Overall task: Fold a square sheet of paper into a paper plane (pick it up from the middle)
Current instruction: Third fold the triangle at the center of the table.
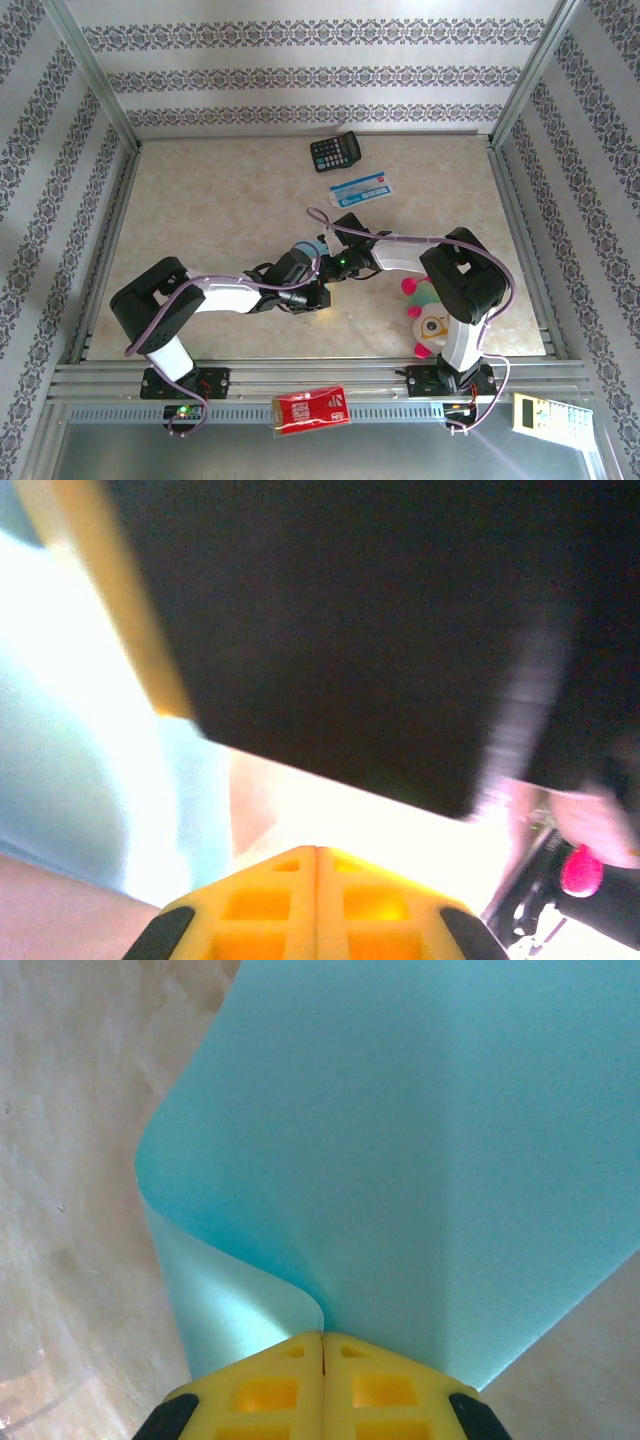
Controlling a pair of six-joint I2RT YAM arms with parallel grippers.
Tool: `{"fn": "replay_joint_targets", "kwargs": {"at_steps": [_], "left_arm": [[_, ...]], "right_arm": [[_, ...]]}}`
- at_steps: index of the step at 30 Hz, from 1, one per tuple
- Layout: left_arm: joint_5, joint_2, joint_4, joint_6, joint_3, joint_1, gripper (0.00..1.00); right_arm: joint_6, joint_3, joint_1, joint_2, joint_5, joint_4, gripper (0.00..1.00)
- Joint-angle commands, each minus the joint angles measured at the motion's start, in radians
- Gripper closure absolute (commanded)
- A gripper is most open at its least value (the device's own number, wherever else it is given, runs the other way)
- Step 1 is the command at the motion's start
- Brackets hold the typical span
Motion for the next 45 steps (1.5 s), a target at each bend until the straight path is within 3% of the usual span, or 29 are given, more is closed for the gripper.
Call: {"fn": "replay_joint_targets", "kwargs": {"at_steps": [1, 9, 21, 30, 45], "left_arm": [[-0.031, -0.077, 0.007, 0.012, -0.037, 0.021, 0.92], [-0.010, -0.057, 0.045, -0.004, -0.057, 0.084, 0.95], [-0.016, 0.050, 0.036, 0.018, -0.026, 0.095, 0.95], [-0.025, -0.058, 0.007, 0.036, -0.031, 0.117, 0.92], [-0.014, 0.039, 0.024, 0.054, -0.036, 0.145, 0.92]], "right_arm": [[-0.010, -0.048, -0.010, 0.051, 0.098, -0.099, 1.00], [-0.010, -0.044, -0.010, 0.053, 0.094, -0.098, 1.00], [-0.009, -0.048, -0.011, 0.054, 0.092, -0.098, 1.00], [-0.012, -0.045, -0.010, 0.057, 0.090, -0.097, 1.00], [-0.013, -0.044, -0.011, 0.061, 0.088, -0.098, 1.00]]}}
